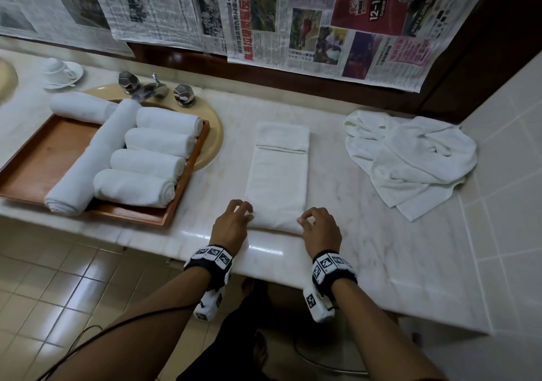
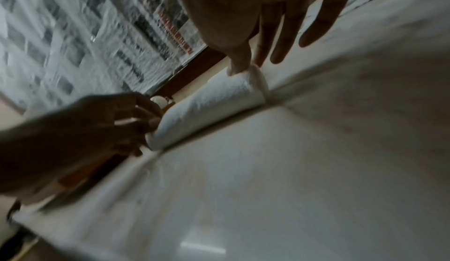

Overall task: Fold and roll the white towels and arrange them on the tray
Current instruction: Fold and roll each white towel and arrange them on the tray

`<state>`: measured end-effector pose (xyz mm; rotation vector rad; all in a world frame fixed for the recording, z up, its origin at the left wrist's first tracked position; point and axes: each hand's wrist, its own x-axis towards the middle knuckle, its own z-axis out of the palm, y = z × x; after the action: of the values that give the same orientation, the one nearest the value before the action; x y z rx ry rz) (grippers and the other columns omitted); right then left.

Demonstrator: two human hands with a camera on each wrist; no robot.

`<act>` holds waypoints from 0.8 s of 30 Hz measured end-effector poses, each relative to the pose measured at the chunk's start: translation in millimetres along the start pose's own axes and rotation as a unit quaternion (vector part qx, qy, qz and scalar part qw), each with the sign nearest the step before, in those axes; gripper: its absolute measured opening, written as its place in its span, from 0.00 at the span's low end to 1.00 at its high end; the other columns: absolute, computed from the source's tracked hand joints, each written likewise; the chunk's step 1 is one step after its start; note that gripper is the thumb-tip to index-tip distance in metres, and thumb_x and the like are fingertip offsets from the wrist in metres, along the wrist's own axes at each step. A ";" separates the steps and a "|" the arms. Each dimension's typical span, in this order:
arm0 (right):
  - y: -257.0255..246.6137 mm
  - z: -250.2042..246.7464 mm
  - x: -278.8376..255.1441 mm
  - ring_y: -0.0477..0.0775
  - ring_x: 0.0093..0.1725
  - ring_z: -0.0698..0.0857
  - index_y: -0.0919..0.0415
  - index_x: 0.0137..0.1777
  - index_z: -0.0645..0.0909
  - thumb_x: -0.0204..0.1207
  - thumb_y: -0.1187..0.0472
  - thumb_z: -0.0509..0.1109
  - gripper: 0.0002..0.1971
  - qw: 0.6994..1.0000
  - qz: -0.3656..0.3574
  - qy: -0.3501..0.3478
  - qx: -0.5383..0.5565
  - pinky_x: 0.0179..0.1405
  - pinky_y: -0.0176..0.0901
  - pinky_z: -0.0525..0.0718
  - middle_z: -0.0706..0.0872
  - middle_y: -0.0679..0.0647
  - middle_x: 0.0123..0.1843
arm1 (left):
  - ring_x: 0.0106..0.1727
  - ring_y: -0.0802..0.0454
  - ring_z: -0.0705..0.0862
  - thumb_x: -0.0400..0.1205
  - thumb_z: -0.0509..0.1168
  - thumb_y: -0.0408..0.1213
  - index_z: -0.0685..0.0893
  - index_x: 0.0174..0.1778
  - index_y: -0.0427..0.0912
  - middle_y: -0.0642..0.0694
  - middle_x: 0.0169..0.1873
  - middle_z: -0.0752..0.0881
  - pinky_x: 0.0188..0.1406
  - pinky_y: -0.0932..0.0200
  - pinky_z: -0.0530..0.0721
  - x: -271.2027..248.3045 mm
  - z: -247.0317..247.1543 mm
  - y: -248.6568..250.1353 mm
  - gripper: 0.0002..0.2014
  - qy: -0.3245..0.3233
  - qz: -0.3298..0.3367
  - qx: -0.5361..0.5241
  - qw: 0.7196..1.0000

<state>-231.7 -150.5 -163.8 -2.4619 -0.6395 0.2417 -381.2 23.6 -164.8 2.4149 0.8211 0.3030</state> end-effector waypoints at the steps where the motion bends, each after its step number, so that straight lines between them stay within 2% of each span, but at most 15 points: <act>1: 2.0 0.4 -2.8 0.54 0.48 0.82 0.50 0.41 0.82 0.78 0.54 0.73 0.05 1.000 -0.026 0.007 -0.013 0.44 0.49 0.77 0.84 0.44 0.49 | 0.43 0.40 0.85 0.85 0.64 0.40 0.80 0.51 0.51 0.54 0.62 0.79 0.34 0.49 0.83 -0.9 -1.1 -1.5 0.01 0.007 0.008 0.019 1.000; 2: 4.8 0.1 -5.7 0.55 0.47 0.82 0.51 0.42 0.83 0.78 0.54 0.73 0.05 0.997 -0.062 0.016 -0.035 0.42 0.50 0.77 0.84 0.45 0.49 | 0.46 0.43 0.85 0.85 0.63 0.45 0.81 0.51 0.53 0.57 0.65 0.78 0.34 0.51 0.82 -1.6 -2.2 -3.7 0.03 0.006 0.012 0.042 0.999; 4: 13.2 -0.4 -12.3 0.57 0.47 0.83 0.52 0.46 0.85 0.77 0.53 0.74 0.05 0.986 -0.139 0.023 -0.092 0.39 0.51 0.79 0.84 0.47 0.52 | 0.57 0.51 0.82 0.84 0.63 0.55 0.83 0.56 0.58 0.60 0.69 0.76 0.34 0.55 0.80 -4.0 -4.7 -8.1 0.10 -0.018 0.020 0.094 0.995; 6: 19.3 -0.5 -15.2 0.56 0.51 0.80 0.52 0.54 0.85 0.73 0.48 0.77 0.13 0.979 -0.166 -0.003 -0.117 0.41 0.50 0.80 0.82 0.48 0.57 | 0.64 0.52 0.76 0.79 0.67 0.59 0.82 0.64 0.59 0.58 0.72 0.74 0.35 0.55 0.81 -4.6 -5.9 -13.4 0.19 -0.048 0.036 0.136 0.989; 8: 20.6 -0.8 -10.3 0.54 0.55 0.78 0.52 0.59 0.84 0.66 0.50 0.81 0.21 0.981 -0.157 -0.038 -0.110 0.44 0.50 0.80 0.80 0.48 0.61 | 0.67 0.48 0.75 0.75 0.73 0.55 0.81 0.68 0.56 0.52 0.73 0.72 0.39 0.53 0.83 -0.5 -4.5 -16.9 0.25 -0.071 0.037 0.141 0.987; 10: 17.2 -1.9 1.0 0.56 0.56 0.79 0.54 0.59 0.84 0.63 0.57 0.84 0.23 0.983 -0.144 -0.053 -0.102 0.45 0.52 0.81 0.78 0.49 0.62 | 0.65 0.44 0.76 0.73 0.77 0.51 0.83 0.67 0.53 0.48 0.71 0.73 0.42 0.51 0.81 8.6 -4.7 -17.4 0.26 -0.075 0.034 0.133 0.988; 12: 13.6 -2.6 12.4 0.57 0.58 0.79 0.56 0.61 0.85 0.66 0.61 0.82 0.22 0.985 -0.135 -0.069 -0.087 0.49 0.53 0.82 0.79 0.50 0.62 | 0.60 0.42 0.78 0.71 0.78 0.47 0.86 0.62 0.50 0.47 0.67 0.77 0.40 0.52 0.75 17.3 -5.6 -14.2 0.23 -0.066 0.038 0.143 0.987; 14: 15.0 -2.4 19.9 0.57 0.59 0.78 0.58 0.64 0.84 0.72 0.60 0.78 0.20 0.984 -0.136 -0.088 -0.068 0.55 0.52 0.82 0.80 0.50 0.63 | 0.57 0.42 0.80 0.72 0.76 0.45 0.86 0.61 0.49 0.48 0.63 0.79 0.42 0.51 0.71 22.5 -4.4 -11.3 0.20 -0.060 0.049 0.158 0.984; 17: 21.0 -4.0 29.0 0.56 0.59 0.80 0.58 0.67 0.82 0.77 0.55 0.73 0.19 0.982 -0.139 -0.121 -0.042 0.59 0.48 0.79 0.80 0.51 0.64 | 0.62 0.41 0.78 0.78 0.71 0.43 0.84 0.66 0.46 0.46 0.66 0.79 0.51 0.48 0.74 30.2 -2.3 -8.6 0.20 -0.084 0.038 0.120 0.988; 20: 18.4 -7.6 39.1 0.57 0.61 0.82 0.60 0.68 0.81 0.80 0.55 0.70 0.18 0.980 -0.120 -0.159 -0.006 0.61 0.48 0.78 0.82 0.54 0.63 | 0.63 0.39 0.77 0.80 0.66 0.44 0.82 0.69 0.44 0.44 0.65 0.80 0.59 0.46 0.77 41.2 -7.6 -9.5 0.21 -0.124 0.006 0.041 0.991; 22: 13.0 -10.2 45.0 0.58 0.61 0.82 0.61 0.68 0.80 0.81 0.57 0.70 0.17 0.980 -0.085 -0.176 0.024 0.61 0.46 0.77 0.83 0.56 0.62 | 0.62 0.39 0.79 0.80 0.65 0.44 0.81 0.69 0.43 0.42 0.61 0.82 0.61 0.48 0.76 47.7 -11.0 -10.0 0.21 -0.127 -0.001 -0.011 0.992; 24: 9.6 -10.2 49.9 0.59 0.59 0.83 0.60 0.68 0.78 0.81 0.57 0.69 0.17 0.982 -0.039 -0.179 0.053 0.58 0.46 0.78 0.84 0.56 0.61 | 0.59 0.38 0.80 0.82 0.68 0.38 0.79 0.69 0.43 0.40 0.57 0.84 0.59 0.51 0.76 53.9 -12.5 -9.0 0.19 -0.123 -0.014 -0.043 0.991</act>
<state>-181.5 -137.7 -162.5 -2.3039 -0.8470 0.6801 -347.9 68.2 -158.2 2.3003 0.7151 0.0265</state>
